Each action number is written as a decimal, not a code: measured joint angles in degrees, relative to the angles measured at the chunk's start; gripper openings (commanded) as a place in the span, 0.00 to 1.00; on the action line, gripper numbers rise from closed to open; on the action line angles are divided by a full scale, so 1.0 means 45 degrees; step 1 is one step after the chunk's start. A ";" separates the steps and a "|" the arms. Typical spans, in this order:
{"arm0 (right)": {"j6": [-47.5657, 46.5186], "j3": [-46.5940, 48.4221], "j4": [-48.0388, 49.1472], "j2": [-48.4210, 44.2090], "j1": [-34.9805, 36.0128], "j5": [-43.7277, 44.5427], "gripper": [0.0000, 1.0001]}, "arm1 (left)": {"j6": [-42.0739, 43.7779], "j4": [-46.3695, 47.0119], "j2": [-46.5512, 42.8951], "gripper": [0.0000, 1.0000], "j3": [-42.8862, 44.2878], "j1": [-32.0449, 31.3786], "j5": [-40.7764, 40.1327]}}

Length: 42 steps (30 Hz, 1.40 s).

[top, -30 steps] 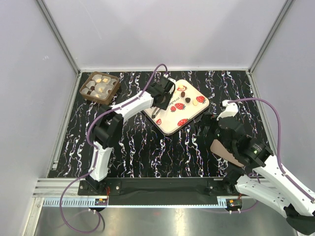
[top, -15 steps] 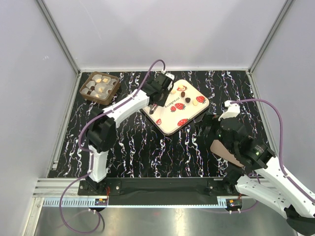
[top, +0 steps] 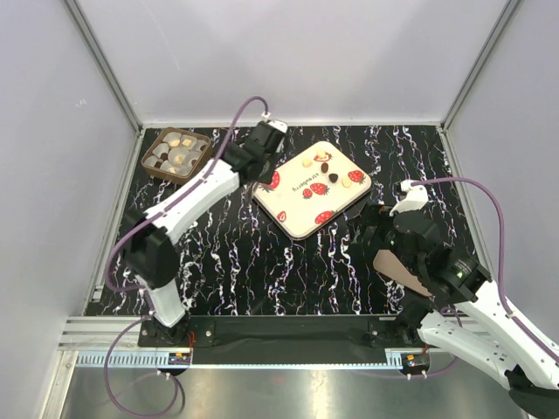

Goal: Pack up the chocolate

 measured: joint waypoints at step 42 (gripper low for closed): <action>0.0019 0.0000 0.0107 0.0325 0.0000 -0.0374 1.00 | 0.0102 -0.0622 -0.2331 0.38 -0.3706 0.7218 0.0539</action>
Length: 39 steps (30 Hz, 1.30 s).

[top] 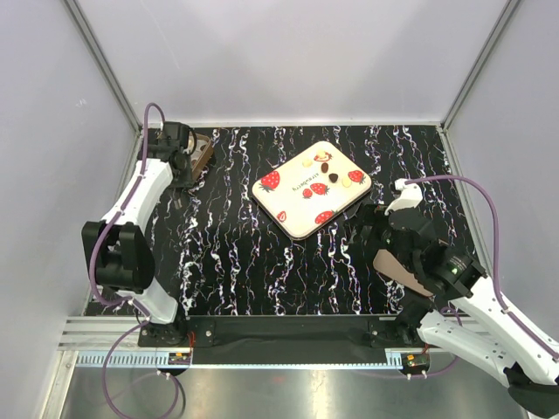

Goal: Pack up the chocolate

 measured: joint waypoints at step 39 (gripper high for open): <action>-0.0131 -0.0073 0.0296 0.0340 0.0000 0.0087 1.00 | 0.0078 -0.0199 0.0811 0.45 0.1020 0.0019 -0.0015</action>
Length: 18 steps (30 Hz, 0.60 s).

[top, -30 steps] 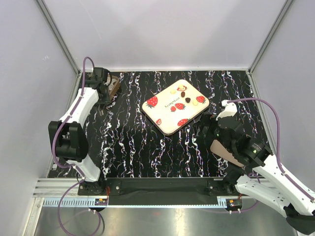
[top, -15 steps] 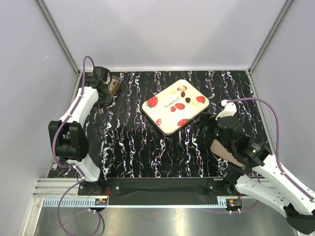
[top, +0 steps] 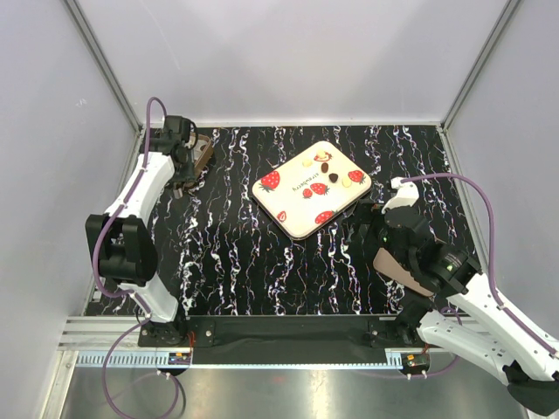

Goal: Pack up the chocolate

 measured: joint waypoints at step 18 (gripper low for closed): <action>0.0000 -0.0068 0.0199 0.0160 0.0000 -0.0005 1.00 | 0.0000 -0.0651 -0.0019 0.46 0.0967 0.0000 0.0117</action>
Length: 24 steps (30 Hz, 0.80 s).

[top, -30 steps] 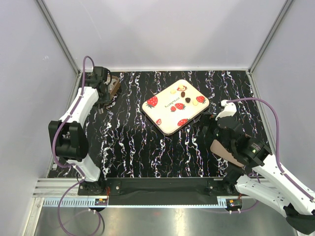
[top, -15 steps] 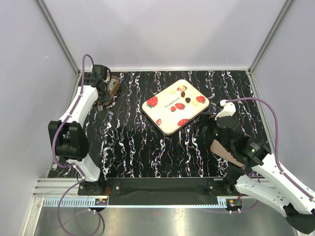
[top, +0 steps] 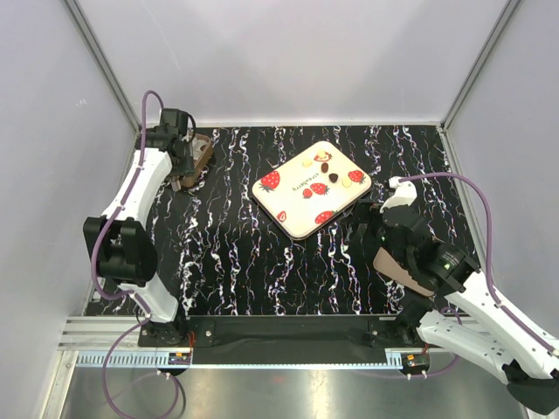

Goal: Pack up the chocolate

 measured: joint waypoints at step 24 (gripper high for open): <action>0.0466 0.0675 -0.0709 0.0126 0.0000 -0.0010 1.00 | -0.1535 0.2798 -0.5435 0.50 -0.4376 -0.1851 0.4580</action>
